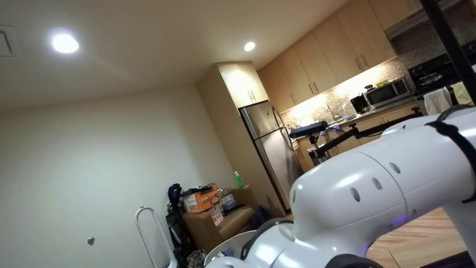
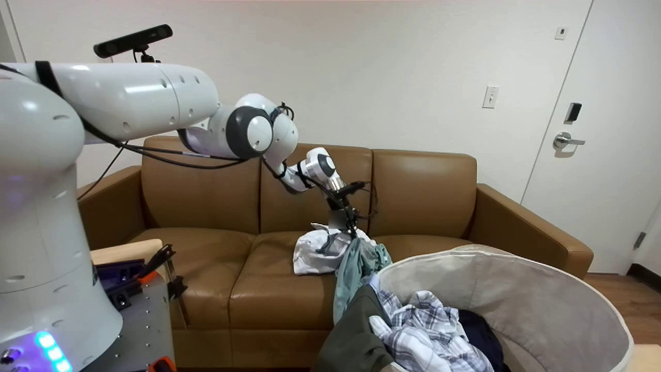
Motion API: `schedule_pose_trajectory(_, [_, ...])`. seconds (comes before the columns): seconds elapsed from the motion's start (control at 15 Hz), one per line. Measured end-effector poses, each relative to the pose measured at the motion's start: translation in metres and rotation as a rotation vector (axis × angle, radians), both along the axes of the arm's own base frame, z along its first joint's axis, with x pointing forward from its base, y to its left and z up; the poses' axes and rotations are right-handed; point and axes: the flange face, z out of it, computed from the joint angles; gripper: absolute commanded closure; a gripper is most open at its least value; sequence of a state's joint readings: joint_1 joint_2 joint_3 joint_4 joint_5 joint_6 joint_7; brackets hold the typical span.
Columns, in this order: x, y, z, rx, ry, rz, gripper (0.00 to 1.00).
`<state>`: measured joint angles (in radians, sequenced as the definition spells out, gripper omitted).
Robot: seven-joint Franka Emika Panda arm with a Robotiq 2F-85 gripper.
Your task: Pick up the clothing from the sofa and put it in the laundry bag
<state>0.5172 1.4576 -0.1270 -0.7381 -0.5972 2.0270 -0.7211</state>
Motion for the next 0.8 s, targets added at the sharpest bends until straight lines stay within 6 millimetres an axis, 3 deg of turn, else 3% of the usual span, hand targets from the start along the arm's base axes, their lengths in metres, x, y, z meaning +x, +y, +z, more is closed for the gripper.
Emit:
schedule_pose_trajectory(0.2, [0.001, 0.059, 0.059, -0.056, -0.126, 0.105, 0.96])
schedule_pose_trajectory(0.33, [0.004, 0.084, 0.108, -0.045, -0.237, 0.105, 0.97])
schedule_pose_trajectory(0.6, [0.016, 0.098, 0.196, 0.046, -0.423, 0.004, 0.96])
schedule_pose_trajectory(0.67, [0.017, 0.098, 0.210, 0.061, -0.449, -0.014, 0.96])
schedule_pose_trajectory(0.8, [0.018, 0.096, 0.218, 0.072, -0.463, -0.032, 0.98])
